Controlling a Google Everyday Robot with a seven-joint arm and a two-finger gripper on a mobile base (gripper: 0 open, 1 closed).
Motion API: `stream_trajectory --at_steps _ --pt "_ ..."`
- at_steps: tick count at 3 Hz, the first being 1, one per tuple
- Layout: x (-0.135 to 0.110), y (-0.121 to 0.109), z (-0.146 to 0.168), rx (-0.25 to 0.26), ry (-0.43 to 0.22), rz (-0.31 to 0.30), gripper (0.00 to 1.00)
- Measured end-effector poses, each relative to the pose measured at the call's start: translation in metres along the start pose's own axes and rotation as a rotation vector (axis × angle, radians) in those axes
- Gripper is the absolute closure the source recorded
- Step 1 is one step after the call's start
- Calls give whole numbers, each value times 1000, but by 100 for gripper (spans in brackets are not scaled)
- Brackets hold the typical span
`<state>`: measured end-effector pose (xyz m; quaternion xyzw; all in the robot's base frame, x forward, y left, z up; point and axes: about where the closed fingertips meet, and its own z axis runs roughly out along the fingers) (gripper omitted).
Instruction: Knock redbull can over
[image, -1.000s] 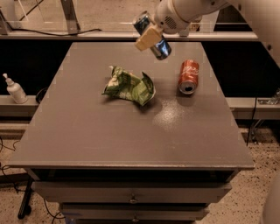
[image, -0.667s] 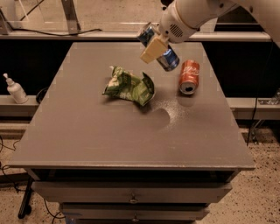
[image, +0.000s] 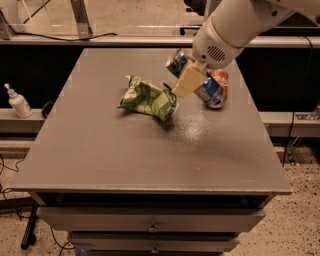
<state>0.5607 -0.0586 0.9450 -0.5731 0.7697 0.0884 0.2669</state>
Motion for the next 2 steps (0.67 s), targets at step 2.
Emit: stream_trajectory --at_steps 2 --pt "40 54 17 -66 63 -81 100"
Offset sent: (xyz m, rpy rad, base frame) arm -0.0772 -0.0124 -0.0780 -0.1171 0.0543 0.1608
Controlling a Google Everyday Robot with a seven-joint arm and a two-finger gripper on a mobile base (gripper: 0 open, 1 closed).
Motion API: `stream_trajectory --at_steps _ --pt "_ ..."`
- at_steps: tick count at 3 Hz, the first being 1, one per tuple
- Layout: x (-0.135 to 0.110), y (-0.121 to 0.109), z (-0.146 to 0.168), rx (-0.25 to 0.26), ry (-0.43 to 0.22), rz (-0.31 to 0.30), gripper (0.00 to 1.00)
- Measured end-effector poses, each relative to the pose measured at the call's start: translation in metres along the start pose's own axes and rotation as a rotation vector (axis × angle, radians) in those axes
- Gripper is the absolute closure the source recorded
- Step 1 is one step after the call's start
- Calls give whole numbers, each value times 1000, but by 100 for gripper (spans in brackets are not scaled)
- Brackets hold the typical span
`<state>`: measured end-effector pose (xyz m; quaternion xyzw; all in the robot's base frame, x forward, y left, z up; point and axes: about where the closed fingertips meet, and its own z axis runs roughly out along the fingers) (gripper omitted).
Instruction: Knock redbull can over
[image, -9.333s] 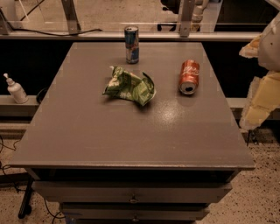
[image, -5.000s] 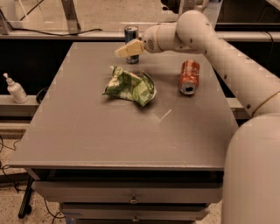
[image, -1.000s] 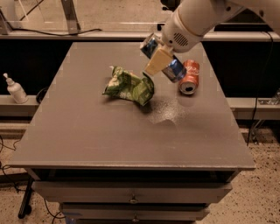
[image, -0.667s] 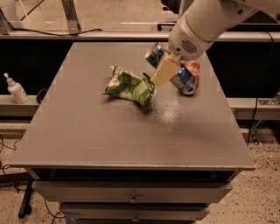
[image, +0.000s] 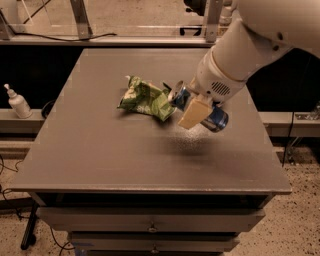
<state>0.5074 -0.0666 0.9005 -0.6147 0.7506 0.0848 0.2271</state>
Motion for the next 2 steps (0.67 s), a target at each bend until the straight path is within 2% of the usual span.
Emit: stream_trajectory --at_steps 1,2 --pt "10 19 17 -24 19 -44 100" --pt "10 20 30 -18 27 -67 82"
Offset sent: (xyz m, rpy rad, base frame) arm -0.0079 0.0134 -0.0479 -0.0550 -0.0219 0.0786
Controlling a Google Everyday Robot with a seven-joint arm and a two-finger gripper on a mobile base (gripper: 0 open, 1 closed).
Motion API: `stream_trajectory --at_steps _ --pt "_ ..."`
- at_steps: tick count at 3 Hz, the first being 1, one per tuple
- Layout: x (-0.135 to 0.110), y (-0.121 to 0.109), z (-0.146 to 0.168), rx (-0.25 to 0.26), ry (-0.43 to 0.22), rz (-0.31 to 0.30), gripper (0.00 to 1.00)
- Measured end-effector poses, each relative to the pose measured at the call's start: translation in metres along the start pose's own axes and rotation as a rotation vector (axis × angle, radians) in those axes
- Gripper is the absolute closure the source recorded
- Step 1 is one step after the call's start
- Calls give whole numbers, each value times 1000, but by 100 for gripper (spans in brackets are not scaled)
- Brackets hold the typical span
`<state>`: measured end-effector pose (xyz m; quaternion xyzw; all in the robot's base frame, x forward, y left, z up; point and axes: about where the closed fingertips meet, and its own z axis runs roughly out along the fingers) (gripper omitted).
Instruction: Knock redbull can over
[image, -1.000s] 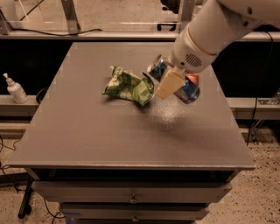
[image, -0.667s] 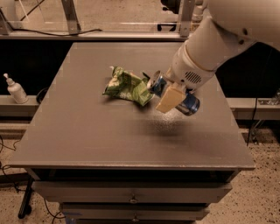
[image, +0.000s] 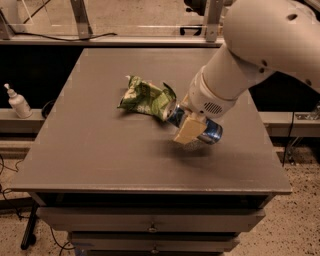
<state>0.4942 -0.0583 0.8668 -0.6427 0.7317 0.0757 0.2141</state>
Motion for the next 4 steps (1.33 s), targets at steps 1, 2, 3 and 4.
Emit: stream_trajectory --at_steps 1,2,3,4 --pt "-5 -4 8 9 -11 -15 59" --pt "-11 -7 13 9 -21 -27 36" --pt "-15 -8 16 6 -27 -43 13" --pt "-21 -9 15 7 -29 -65 0"
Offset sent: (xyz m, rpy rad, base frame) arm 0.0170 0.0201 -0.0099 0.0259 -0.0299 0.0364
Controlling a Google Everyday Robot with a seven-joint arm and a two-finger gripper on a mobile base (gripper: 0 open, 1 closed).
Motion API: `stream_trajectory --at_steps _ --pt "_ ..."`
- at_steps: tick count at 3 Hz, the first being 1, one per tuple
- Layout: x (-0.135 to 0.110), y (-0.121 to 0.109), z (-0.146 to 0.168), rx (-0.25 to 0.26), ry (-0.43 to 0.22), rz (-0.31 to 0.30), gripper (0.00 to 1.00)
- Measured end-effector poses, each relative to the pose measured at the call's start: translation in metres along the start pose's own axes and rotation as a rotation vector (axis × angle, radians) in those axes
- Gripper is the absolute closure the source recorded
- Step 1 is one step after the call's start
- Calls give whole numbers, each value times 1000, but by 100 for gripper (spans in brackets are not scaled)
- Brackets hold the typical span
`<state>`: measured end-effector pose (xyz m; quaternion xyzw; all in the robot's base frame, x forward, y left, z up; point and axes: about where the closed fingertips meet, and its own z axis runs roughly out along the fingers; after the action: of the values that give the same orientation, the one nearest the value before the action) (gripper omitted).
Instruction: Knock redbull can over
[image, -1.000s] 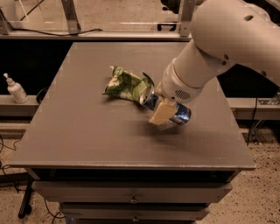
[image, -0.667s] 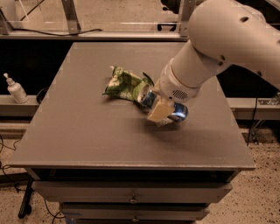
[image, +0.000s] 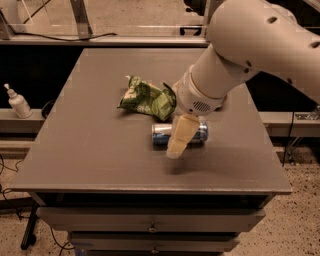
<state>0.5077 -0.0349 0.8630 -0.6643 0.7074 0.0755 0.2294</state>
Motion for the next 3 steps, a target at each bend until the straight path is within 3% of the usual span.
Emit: stream_trajectory --at_steps 2,3 --pt "0 -3 -4 12 -7 8 0" --pt "13 -16 -18 66 -64 84 0"
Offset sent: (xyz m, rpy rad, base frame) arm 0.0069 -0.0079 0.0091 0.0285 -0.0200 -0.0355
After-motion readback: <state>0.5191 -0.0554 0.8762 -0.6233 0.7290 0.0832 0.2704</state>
